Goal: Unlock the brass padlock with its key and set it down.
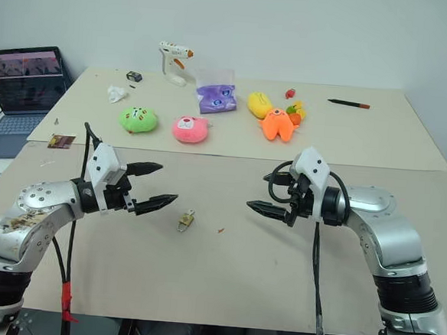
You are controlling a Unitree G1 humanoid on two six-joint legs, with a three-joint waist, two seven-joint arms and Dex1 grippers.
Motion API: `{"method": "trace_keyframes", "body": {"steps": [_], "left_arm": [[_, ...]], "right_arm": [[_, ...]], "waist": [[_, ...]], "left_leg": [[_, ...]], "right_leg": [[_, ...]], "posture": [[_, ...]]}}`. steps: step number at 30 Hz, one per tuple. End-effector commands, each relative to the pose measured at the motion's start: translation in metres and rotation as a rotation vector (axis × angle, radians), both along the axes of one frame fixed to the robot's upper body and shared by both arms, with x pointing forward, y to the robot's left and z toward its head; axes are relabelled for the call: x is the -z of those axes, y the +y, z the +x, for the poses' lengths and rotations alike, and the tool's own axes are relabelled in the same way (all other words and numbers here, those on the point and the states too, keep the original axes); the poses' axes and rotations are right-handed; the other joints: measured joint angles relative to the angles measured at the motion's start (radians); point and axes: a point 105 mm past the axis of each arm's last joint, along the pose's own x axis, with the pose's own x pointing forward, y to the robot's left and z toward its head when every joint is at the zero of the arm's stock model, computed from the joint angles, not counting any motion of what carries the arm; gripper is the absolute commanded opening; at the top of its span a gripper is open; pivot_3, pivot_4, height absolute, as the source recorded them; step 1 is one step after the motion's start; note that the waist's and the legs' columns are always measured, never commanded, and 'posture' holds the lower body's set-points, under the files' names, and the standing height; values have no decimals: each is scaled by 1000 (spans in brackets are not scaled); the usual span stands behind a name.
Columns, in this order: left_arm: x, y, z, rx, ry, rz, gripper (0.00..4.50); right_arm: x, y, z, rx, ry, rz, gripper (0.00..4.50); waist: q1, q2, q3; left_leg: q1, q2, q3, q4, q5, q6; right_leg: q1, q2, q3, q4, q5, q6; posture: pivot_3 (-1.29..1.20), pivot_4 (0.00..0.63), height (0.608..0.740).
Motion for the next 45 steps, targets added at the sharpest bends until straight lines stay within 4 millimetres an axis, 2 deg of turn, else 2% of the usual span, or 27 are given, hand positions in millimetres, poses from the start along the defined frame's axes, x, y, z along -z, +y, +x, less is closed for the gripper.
{"method": "trace_keyframes", "body": {"steps": [1, 5, 9, 14, 18, 22, 24, 28, 31, 35, 45], "left_arm": [[-3, 5, -5, 6, -20, -4, 4500], [4, 6, -42, 129, 126, -111, 4500], [14, -3, -64, 120, 153, -179, 4500], [32, 0, -48, -190, 34, -140, 4500], [59, -16, -41, -431, 34, -113, 4500], [72, -47, -52, -444, 103, -163, 4500], [75, -54, -55, -453, 111, -151, 4500], [81, -51, -52, -511, 115, -107, 4500], [82, -60, -57, -498, 135, -97, 4500], [85, -54, -58, -539, 140, -78, 4500], [93, -52, -42, -593, 120, -60, 4500]], "right_arm": [[-13, 7, 0, -22, -57, 23, 4387], [-5, 12, -1, -46, -53, 5, 4387], [-2, 12, 2, -25, -54, 7, 4387], [4, 14, 4, 10, -57, 10, 4387], [5, 16, 5, 34, -70, 10, 4387], [1, 20, 2, 38, -67, 24, 4387], [0, 23, 0, 39, -67, 29, 4387], [1, 25, -7, 42, -52, 34, 4387], [4, 23, -12, 47, -36, 32, 4387], [7, 23, -14, 51, -30, 28, 4387], [-1, 29, -11, 42, -51, 46, 4387]], "waist": [[0, 0, 0], [-12, 0, 0], [-4, -1, 0], [9, -2, 1], [16, -2, 1], [18, -2, 1], [23, -2, 1], [27, -2, 1], [28, -2, 1], [27, -2, 1], [29, -3, 1]], "left_leg": [[0, 0, 0, 0, 0, 0], [3, 1, 4, -4, 0, 1], [4, 1, 5, -7, 1, 2], [9, 2, 6, -12, 0, 0], [10, 2, 9, -12, -1, -1], [10, 2, 10, -13, -1, 0], [10, 3, 10, -14, -1, 0], [10, 4, 11, -14, -1, 0], [10, 4, 12, -14, -1, 0], [10, 4, 12, -14, -2, 0], [10, 5, 14, -14, -2, 0]], "right_leg": [[0, 0, 0, 0, 0, 0], [0, 0, 2, 0, 0, 0], [-1, 1, 1, -1, 0, 0], [4, 0, 2, -10, 0, 0], [7, -1, 4, -11, 1, 1], [4, 0, 6, -10, 1, 2], [4, 1, 6, -10, 1, 2], [4, 2, 7, -11, 1, 2], [4, 2, 7, -11, 1, 2], [3, 2, 7, -11, 1, 2], [3, 3, 8, -11, 1, 2]], "posture": [[0, 150, 740], [0, 150, 740], [0, 150, 740], [0, 150, 740], [0, 150, 740], [0, 150, 740], [0, 150, 740], [0, 150, 740], [0, 150, 740], [0, 150, 740], [0, 150, 740]]}}
